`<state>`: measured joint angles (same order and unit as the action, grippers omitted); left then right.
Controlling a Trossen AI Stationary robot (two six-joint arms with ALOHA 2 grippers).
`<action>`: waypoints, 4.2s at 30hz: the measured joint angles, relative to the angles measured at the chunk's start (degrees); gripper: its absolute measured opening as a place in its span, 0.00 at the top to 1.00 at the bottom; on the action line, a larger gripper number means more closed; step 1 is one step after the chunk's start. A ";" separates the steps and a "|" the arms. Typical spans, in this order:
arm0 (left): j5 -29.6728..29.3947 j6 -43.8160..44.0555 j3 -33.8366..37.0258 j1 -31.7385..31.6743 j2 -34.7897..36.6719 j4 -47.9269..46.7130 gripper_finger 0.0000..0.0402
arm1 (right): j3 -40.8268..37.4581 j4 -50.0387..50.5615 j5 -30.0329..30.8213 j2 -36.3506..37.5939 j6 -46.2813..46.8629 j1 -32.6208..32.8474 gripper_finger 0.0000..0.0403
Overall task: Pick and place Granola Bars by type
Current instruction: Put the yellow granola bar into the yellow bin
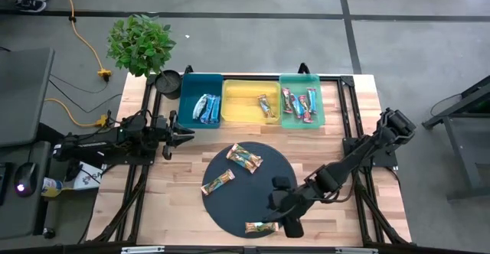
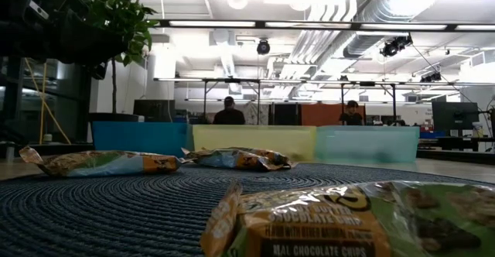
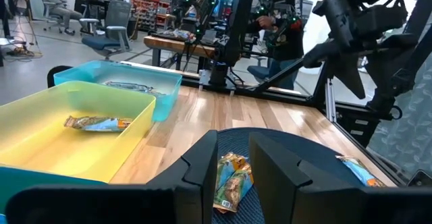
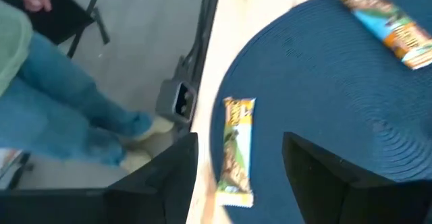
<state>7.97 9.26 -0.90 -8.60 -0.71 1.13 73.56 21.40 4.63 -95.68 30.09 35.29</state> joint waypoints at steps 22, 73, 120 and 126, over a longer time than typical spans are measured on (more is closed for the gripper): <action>-0.15 0.00 0.01 -0.01 -0.01 -0.02 0.79 | 7.96 5.82 1.09 -8.75 -3.91 2.39 0.51; -0.22 0.01 0.01 0.00 -0.01 -0.02 0.79 | 7.92 2.72 5.07 -23.74 -9.27 3.61 0.51; 0.19 0.02 0.01 -0.02 -0.02 0.00 0.79 | 3.85 -2.79 4.28 -20.47 -7.46 2.97 0.76; 0.13 0.02 0.00 0.00 -0.01 0.00 0.79 | 3.85 -5.17 5.52 -18.39 -8.12 2.21 0.77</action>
<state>8.09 9.27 -0.90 -8.60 -0.72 1.13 77.41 16.22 10.15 -114.07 21.97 37.50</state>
